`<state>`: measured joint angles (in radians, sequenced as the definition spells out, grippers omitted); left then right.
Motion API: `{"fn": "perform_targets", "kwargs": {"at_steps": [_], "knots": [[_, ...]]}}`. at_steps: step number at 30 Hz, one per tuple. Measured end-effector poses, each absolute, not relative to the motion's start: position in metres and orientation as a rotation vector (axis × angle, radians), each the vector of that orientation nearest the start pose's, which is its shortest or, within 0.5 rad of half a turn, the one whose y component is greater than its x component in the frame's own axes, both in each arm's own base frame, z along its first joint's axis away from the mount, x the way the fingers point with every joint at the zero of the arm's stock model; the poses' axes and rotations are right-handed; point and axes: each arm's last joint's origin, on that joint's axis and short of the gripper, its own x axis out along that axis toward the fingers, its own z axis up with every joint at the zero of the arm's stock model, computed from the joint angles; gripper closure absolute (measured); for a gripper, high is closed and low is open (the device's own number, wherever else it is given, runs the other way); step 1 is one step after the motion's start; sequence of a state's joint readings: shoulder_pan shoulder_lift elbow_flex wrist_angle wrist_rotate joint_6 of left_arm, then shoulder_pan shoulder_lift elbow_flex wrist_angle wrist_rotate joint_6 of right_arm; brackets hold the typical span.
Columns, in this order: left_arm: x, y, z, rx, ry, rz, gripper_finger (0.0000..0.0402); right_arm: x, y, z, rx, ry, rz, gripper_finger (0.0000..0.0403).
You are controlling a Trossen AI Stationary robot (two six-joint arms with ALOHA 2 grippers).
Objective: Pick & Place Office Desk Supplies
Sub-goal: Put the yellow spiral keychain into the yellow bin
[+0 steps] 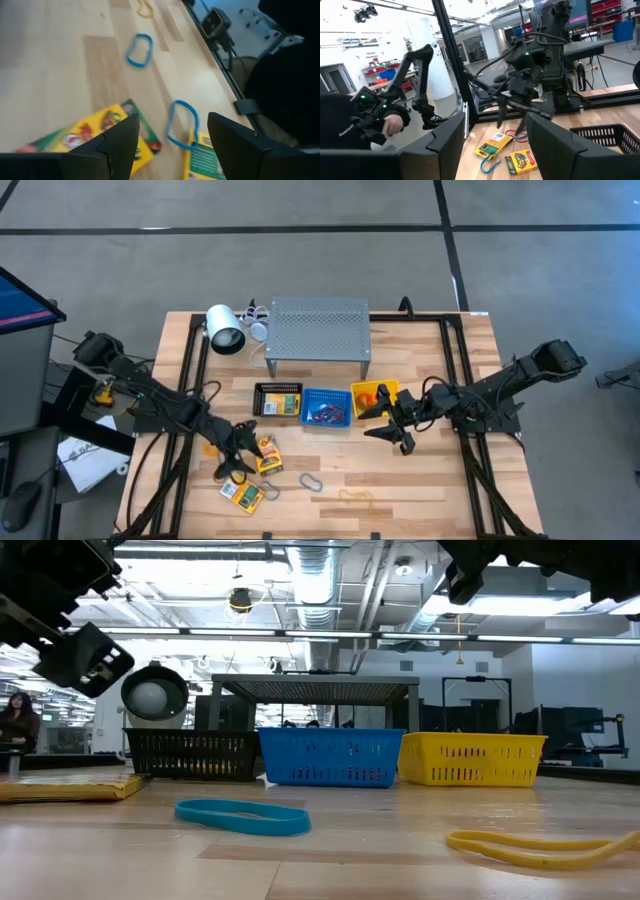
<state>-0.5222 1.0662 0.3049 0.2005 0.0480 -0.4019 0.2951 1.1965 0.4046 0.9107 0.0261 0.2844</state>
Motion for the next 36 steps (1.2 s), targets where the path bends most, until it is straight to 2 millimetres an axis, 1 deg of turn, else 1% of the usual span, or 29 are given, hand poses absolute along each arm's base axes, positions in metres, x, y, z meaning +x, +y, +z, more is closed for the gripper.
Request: {"fn": "perform_targets", "kwargs": {"at_steps": [4, 10, 16, 19, 25, 28, 32, 36], "knots": [[0.169, -0.107, 0.159, -0.269, 0.723, -0.436, 0.0169, 0.225, 0.067, 0.227, 0.299, -0.065, 0.281, 0.0198], [0.164, -0.11, 0.163, -0.301, 0.919, -0.361, 0.0169, 0.225, 0.068, 0.226, 0.294, -0.051, 0.28, 0.0198], [0.147, -0.102, 0.163, -0.424, 1.129, -0.233, 0.0169, 0.225, 0.069, 0.223, 0.293, -0.017, 0.28, 0.0198], [0.137, -0.095, 0.163, -0.49, 1.215, -0.142, 0.0169, 0.224, 0.071, 0.222, 0.294, -0.006, 0.287, 0.0198], [0.121, -0.084, 0.167, -0.585, 1.295, 0.0, 0.0169, 0.222, 0.076, 0.22, 0.284, 0.009, 0.309, 0.0198], [0.113, -0.079, 0.167, -0.582, 1.339, 0.068, 0.0169, 0.222, 0.078, 0.218, 0.281, 0.03, 0.316, 0.0198], [0.104, -0.072, 0.164, -0.521, 1.419, 0.136, 0.0169, 0.221, 0.081, 0.217, 0.277, 0.047, 0.325, 0.0198], [0.101, -0.07, 0.162, -0.455, 1.446, 0.124, 0.0169, 0.221, 0.081, 0.217, 0.277, 0.049, 0.325, 0.0198]]}}
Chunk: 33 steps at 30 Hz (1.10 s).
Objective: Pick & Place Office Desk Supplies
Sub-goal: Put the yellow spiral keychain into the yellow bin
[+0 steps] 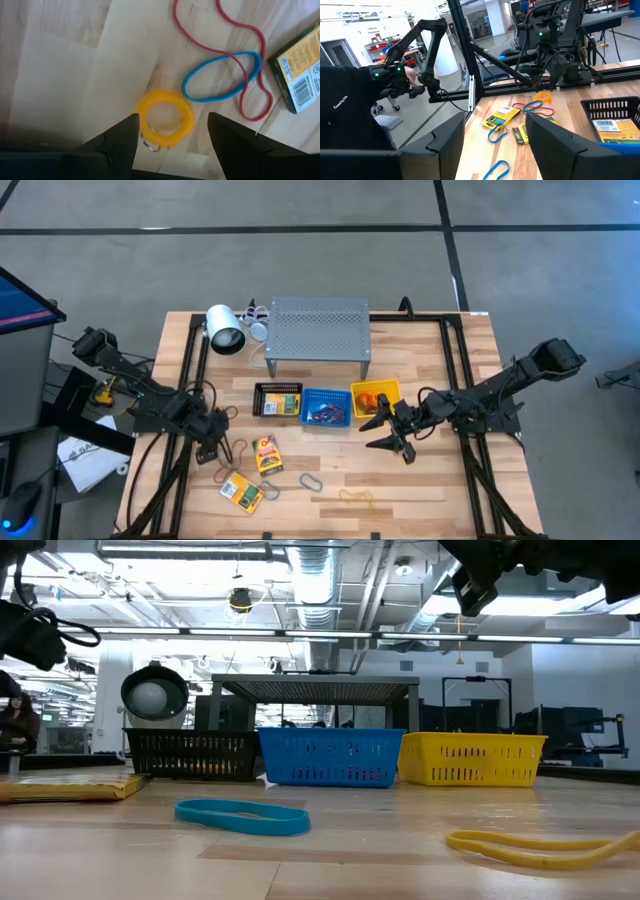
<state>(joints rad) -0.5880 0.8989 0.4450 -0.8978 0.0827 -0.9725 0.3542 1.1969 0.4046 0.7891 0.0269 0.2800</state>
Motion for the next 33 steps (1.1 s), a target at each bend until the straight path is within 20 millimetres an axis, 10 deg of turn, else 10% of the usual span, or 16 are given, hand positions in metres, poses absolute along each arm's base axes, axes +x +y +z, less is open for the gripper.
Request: {"fn": "perform_targets", "kwargs": {"at_steps": [33], "knots": [[0.113, -0.076, 0.134, -0.107, 1.598, 0.129, 0.0175, 0.221, 0.081, 0.217, 0.275, 0.048, 0.323, 0.0198]]}}
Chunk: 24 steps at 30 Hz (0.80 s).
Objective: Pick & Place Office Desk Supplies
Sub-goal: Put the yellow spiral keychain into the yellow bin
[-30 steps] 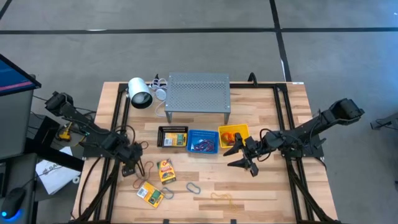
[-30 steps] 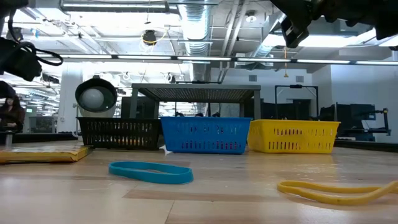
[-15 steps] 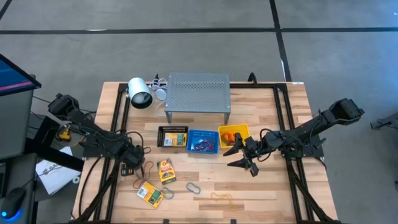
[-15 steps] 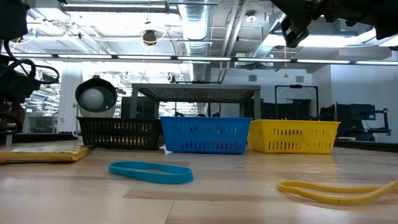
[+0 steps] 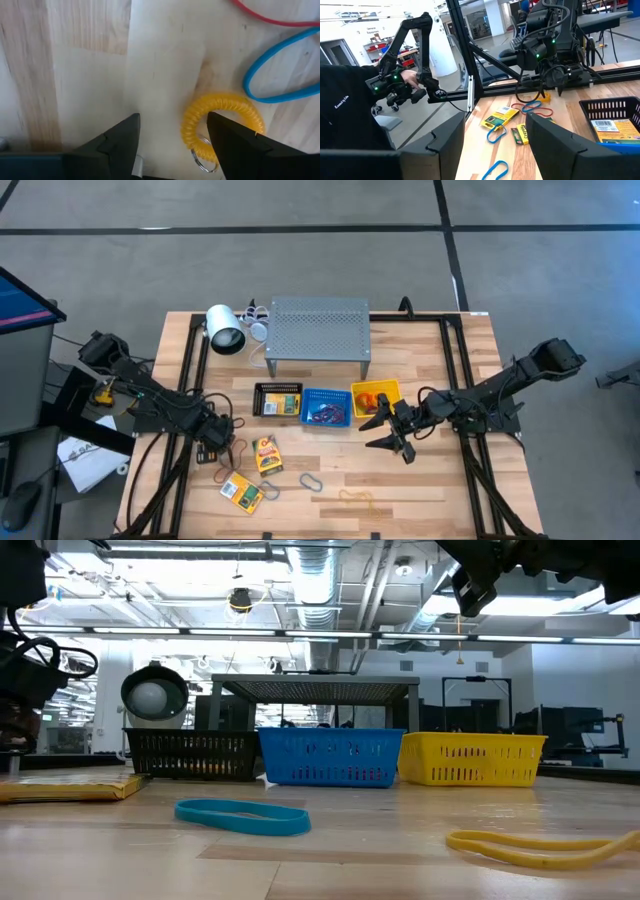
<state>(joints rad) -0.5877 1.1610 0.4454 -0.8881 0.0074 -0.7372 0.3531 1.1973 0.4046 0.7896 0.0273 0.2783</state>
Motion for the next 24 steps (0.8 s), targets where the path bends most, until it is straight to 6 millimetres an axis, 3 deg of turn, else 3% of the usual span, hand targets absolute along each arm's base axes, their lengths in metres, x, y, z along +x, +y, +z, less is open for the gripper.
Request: {"fn": "perform_targets", "kwargs": {"at_steps": [6, 20, 24], "knots": [[0.1135, -0.0762, 0.1335, -0.115, 1.596, 0.121, 0.0224, 0.2208, 0.0805, 0.2166, 0.275, 0.049, 0.323, 0.0198], [0.1137, -0.0772, 0.1336, -0.137, 1.606, 0.101, 0.0379, 0.2209, 0.0805, 0.2161, 0.277, 0.053, 0.323, 0.0198], [0.1145, -0.0784, 0.1353, -0.149, 1.612, 0.088, 0.0392, 0.2208, 0.0805, 0.2161, 0.276, 0.053, 0.323, 0.0198]]}}
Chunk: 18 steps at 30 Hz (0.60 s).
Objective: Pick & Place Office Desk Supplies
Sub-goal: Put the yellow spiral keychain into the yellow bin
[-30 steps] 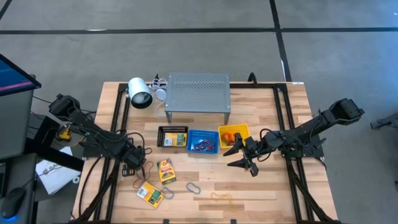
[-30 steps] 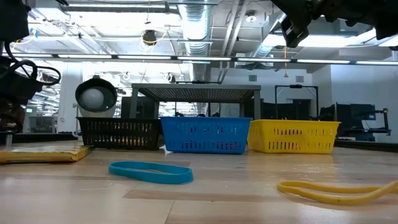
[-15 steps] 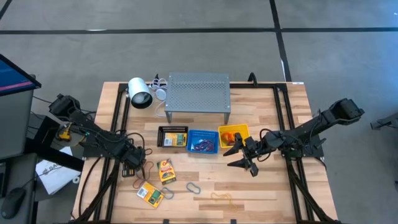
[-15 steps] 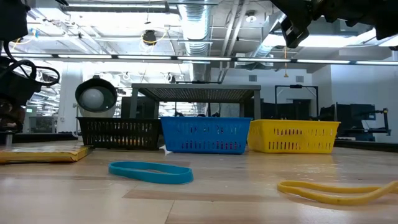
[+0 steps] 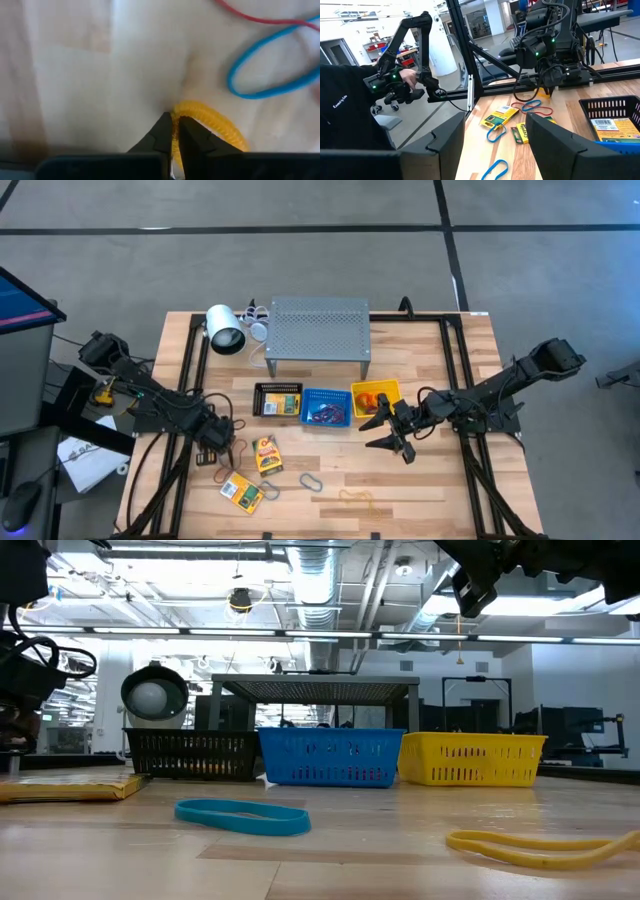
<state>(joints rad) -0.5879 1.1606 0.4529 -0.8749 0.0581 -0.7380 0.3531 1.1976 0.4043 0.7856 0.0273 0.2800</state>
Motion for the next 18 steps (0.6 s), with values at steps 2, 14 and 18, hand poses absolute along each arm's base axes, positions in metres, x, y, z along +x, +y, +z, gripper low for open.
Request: {"fn": "perform_targets", "kwargs": {"at_steps": [2, 14, 18], "knots": [[0.118, -0.081, 0.14, -0.159, 1.597, 0.076, 0.0387, 0.221, 0.081, 0.216, 0.276, 0.053, 0.323, 0.0198], [0.148, -0.091, 0.18, -0.126, 1.411, 0.003, 0.0391, 0.221, 0.081, 0.216, 0.277, 0.053, 0.323, 0.0198], [0.157, -0.089, 0.191, -0.077, 1.346, 0.004, 0.0395, 0.221, 0.08, 0.216, 0.285, 0.054, 0.319, 0.0198]]}}
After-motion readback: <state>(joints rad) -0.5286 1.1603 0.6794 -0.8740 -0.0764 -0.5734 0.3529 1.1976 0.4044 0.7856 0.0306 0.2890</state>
